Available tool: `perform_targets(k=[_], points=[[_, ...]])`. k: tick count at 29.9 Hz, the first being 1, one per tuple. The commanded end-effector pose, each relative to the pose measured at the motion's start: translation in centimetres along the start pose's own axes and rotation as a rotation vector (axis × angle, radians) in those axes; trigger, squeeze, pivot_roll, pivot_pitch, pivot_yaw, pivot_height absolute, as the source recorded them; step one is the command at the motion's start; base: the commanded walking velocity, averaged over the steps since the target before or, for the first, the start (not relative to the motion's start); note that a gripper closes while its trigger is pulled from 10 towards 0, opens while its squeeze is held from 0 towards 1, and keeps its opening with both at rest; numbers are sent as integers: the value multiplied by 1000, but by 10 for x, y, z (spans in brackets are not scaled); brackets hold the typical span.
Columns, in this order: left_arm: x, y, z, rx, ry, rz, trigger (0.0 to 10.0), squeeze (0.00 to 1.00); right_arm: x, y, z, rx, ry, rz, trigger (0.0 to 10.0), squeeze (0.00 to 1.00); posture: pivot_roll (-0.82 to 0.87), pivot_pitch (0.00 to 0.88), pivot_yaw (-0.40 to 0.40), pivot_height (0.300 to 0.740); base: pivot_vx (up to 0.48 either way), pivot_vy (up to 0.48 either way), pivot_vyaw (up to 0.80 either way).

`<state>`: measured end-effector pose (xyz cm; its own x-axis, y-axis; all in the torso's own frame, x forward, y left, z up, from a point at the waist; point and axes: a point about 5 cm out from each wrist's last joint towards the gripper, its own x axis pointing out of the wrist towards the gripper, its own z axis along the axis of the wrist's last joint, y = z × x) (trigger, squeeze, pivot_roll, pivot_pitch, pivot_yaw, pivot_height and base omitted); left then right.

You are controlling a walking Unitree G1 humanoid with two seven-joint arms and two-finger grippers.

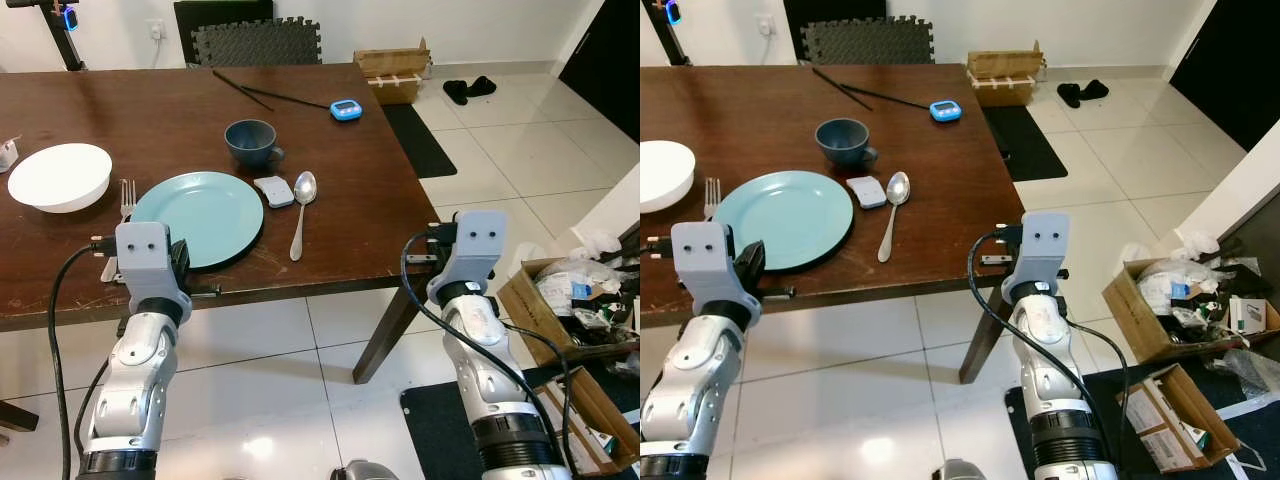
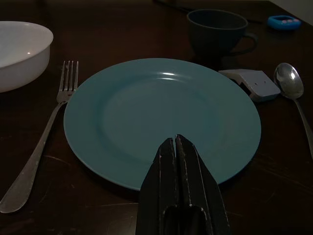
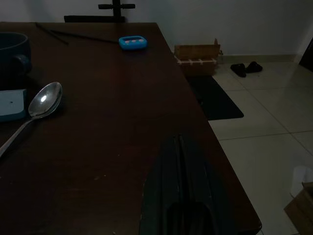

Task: Setting the table

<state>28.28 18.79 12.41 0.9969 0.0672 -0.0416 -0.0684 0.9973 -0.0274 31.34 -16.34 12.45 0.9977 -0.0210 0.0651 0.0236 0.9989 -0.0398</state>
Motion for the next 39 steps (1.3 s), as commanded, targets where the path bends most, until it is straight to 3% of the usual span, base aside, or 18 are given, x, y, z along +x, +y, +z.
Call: perform_targets(k=[1,2,3,10,11,13,16,18,19,24,25,28,29,32,34,35,37,39], points=[[-1,0,-1,-4,10,4,10000,0,1,-3,0,-8,-3,-5,10000,0,66,1,-14,740,0,0,0],[2,22,-1,158,61,71,10000,0,2,-21,9,-66,-29,-18,10000,0,65,0,-16,740,0,0,0],[13,29,26,310,-31,54,10000,0,10,-28,29,-118,-97,-10,10000,0,64,0,-16,740,0,0,0],[13,29,26,310,-31,54,10000,0,10,-28,29,-118,-97,-10,10000,0,64,0,-16,740,0,0,0],[19,32,45,416,-99,39,10000,0,14,-31,42,-152,-141,-5,10000,0,65,0,-15,740,0,0,0],[19,32,45,416,-99,39,10000,0,14,-31,42,-152,-141,-5,10000,0,65,0,-15,740,0,0,0],[19,19,50,428,-149,-25,10000,0,15,-23,46,-149,-163,14,10000,0,67,5,-9,740,0,0,0],[16,0,45,358,-172,-98,10000,0,14,-10,43,-120,-169,37,10000,0,67,8,-10,740,0,0,0],[16,0,45,358,-172,-98,10000,0,14,-10,43,-120,-169,37,10000,0,67,8,-10,740,0,0,0],[13,-2,39,159,-139,-117,10000,0,14,-3,43,-122,-170,82,10000,0,69,9,-12,740,0,0,0],[13,-2,39,159,-139,-117,10000,0,14,-3,43,-122,-170,82,10000,0,69,9,-12,740,0,0,0],[13,-7,42,276,-174,-172,10000,0,15,-2,47,-192,-196,119,10000,0,69,9,-14,740,0,0,0],[15,-6,44,246,-185,-171,10000,0,16,-5,50,-199,-209,112,10000,0,68,9,-14,740,0,0,0],[21,1,54,5,-197,-109,10000,0,21,-13,59,-126,-236,72,10000,0,67,9,-16,740,0,0,0],[24,0,59,-142,-193,-143,10000,0,24,-19,64,34,-232,24,10000,0,66,8,-17,740,0,0,0],[24,-1,60,-186,-189,-159,10000,0,25,-21,65,78,-231,14,10000,0,66,8,-17,740,0,0,0],[24,-1,60,-186,-189,-159,10000,0,25,-21,65,78,-231,14,10000,0,66,8,-17,740,0,0,0],[24,-7,63,-268,-198,-228,10000,0,26,-18,65,142,-219,34,10000,0,66,7,-17,740,0,0,0]])
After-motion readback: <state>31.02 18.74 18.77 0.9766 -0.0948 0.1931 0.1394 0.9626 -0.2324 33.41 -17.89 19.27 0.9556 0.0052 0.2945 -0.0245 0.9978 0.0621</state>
